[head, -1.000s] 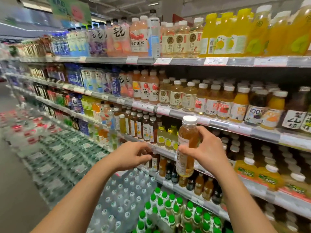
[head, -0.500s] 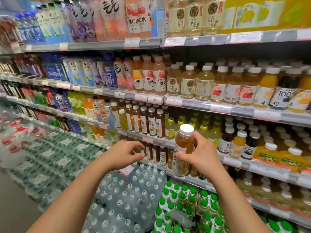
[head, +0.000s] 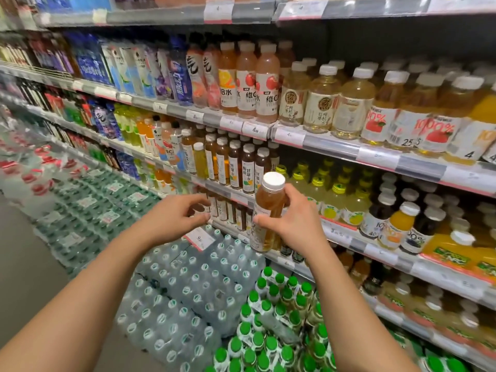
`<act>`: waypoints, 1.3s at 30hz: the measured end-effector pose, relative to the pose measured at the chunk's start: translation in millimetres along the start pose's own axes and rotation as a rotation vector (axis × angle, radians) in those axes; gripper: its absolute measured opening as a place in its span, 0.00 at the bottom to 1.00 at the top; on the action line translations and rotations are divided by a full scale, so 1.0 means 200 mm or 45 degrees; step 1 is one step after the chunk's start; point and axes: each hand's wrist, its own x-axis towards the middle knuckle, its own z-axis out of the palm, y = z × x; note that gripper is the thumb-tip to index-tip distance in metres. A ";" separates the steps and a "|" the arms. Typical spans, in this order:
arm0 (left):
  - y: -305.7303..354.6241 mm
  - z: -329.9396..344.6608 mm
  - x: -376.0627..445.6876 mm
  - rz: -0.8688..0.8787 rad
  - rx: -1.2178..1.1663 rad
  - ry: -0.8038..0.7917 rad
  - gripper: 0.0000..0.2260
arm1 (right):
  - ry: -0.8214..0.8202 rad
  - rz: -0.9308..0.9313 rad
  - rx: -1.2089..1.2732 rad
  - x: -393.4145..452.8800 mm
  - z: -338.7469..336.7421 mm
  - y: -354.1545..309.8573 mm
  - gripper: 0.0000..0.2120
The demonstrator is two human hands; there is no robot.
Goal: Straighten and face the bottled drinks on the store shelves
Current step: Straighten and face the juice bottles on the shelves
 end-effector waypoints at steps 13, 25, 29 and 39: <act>-0.43 -0.12 0.48 -0.063 0.070 0.065 0.20 | 0.024 0.052 -0.049 0.37 0.33 -0.05 0.34; -1.10 -0.20 1.36 0.100 0.033 0.055 0.28 | 0.229 0.245 -0.146 0.79 0.83 -0.31 0.28; -1.18 -0.14 1.61 0.188 0.046 -0.015 0.31 | 0.254 0.306 -0.189 0.83 0.91 -0.35 0.27; -1.24 0.03 1.89 0.171 0.060 -0.052 0.25 | 0.309 0.375 -0.216 0.90 0.96 -0.36 0.29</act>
